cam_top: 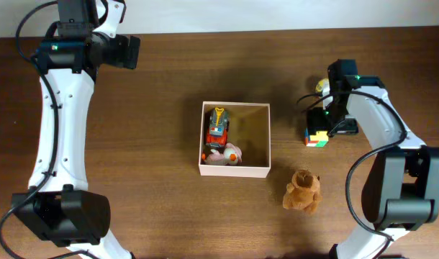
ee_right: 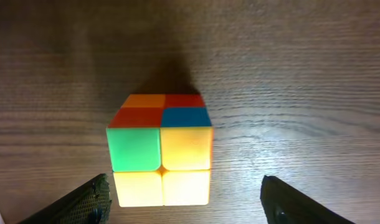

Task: Pack container
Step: 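Lower the right gripper onto the colour cube and close on it, then lift the cube with the right gripper and carry it over the box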

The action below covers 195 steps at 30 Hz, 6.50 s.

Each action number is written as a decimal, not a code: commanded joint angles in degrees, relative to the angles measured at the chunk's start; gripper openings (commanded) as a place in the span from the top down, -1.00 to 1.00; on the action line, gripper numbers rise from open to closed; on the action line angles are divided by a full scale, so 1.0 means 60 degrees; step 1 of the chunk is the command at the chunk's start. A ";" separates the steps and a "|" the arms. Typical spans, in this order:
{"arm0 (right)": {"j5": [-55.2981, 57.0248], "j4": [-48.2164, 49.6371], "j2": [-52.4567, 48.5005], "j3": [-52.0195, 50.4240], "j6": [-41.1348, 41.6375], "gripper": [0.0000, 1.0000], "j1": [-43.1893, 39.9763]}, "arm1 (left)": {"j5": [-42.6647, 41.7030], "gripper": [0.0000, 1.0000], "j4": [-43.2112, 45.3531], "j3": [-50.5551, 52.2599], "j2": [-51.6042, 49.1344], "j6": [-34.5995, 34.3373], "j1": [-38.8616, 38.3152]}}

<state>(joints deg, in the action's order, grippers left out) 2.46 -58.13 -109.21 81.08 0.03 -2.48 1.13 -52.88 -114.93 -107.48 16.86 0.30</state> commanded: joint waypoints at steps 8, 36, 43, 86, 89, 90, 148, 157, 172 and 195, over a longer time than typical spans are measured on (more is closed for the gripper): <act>-0.0342 0.0160 -0.0142 -0.0175 -0.0229 -0.70 -0.0022 | 0.0029 -0.98 0.0022 -0.0164 0.0058 -0.0095 -0.0022; -0.0634 0.1526 -0.0149 -0.1231 -0.0288 -0.72 -0.0022 | 0.0033 -0.98 0.0022 -0.0164 0.0058 -0.0095 -0.0022; -0.0816 0.1781 -0.0149 -0.1326 -0.0288 -0.72 -0.0022 | 0.0029 -0.98 0.0022 -0.0164 0.0058 -0.0098 -0.0022; -0.0838 0.2481 -0.0153 -0.1738 -0.0251 -0.55 -0.0022 | 0.0033 -0.99 0.0022 -0.0164 0.0058 -0.0098 -0.0022; -0.0838 0.2506 -0.0222 -0.1738 -0.0251 -0.56 -0.0022 | 0.0029 -0.98 0.0022 -0.0164 0.0058 -0.0098 -0.0022; -0.0834 0.2524 -0.0284 -0.1738 -0.0251 -0.56 -0.0022 | 0.0033 -0.98 0.0022 -0.0164 0.0058 -0.0098 -0.0022; -0.0845 0.0852 -0.0754 0.1005 -0.0178 -0.11 -0.0015 | 0.0029 -0.98 0.0022 -0.0164 0.0058 -0.0095 -0.0022; -0.0845 -0.0197 -0.0750 0.2382 -0.0175 -0.11 0.0448 | 0.0029 -0.99 0.0022 -0.0164 0.0058 -0.0098 -0.0022; -0.1315 -0.0918 -0.0718 0.3249 0.1155 -0.11 0.1982 | 0.0029 -0.99 0.0022 -0.0164 0.0058 -0.0098 -0.0022; -0.1883 -0.0994 -0.0565 0.3541 0.2095 -0.08 0.3370 | 0.0029 -0.99 0.0022 -0.0164 0.0058 -0.0098 -0.0022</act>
<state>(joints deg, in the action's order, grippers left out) -7.88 -64.12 -113.21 100.73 10.57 16.19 1.13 -52.88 -114.93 -107.48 16.86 0.30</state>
